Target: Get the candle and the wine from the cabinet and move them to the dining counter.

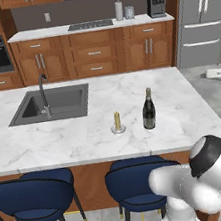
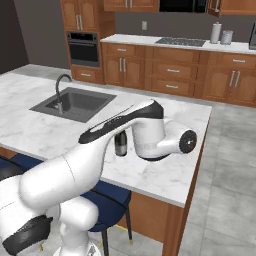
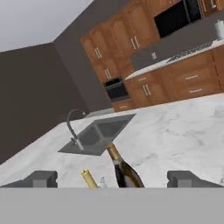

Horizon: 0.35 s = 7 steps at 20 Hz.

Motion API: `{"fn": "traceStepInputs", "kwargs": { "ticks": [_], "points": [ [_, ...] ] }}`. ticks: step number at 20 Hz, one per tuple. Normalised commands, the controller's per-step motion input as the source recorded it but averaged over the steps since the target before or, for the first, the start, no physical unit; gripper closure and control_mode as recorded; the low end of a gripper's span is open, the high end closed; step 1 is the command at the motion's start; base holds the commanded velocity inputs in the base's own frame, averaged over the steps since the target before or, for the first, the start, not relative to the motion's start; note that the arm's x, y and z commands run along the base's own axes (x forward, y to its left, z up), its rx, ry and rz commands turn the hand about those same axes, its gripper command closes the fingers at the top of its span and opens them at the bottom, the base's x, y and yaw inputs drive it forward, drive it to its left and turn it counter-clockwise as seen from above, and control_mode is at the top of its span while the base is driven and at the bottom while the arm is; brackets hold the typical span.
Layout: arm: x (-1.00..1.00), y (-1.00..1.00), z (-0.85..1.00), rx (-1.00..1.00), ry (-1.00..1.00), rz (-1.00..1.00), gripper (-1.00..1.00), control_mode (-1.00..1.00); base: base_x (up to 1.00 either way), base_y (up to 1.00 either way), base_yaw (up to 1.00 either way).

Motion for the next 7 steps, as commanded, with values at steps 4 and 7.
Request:
{"fn": "traceStepInputs", "kwargs": {
  "ticks": [4,7],
  "points": [
    [-0.73,0.41,0.81,0.01,0.20,-0.49,-1.00,-1.00,0.00,0.00,0.00],
    [-0.62,0.60,0.75,0.00,0.18,-0.50,-1.00,-1.00,0.00,0.00,0.00]
  ]
}}
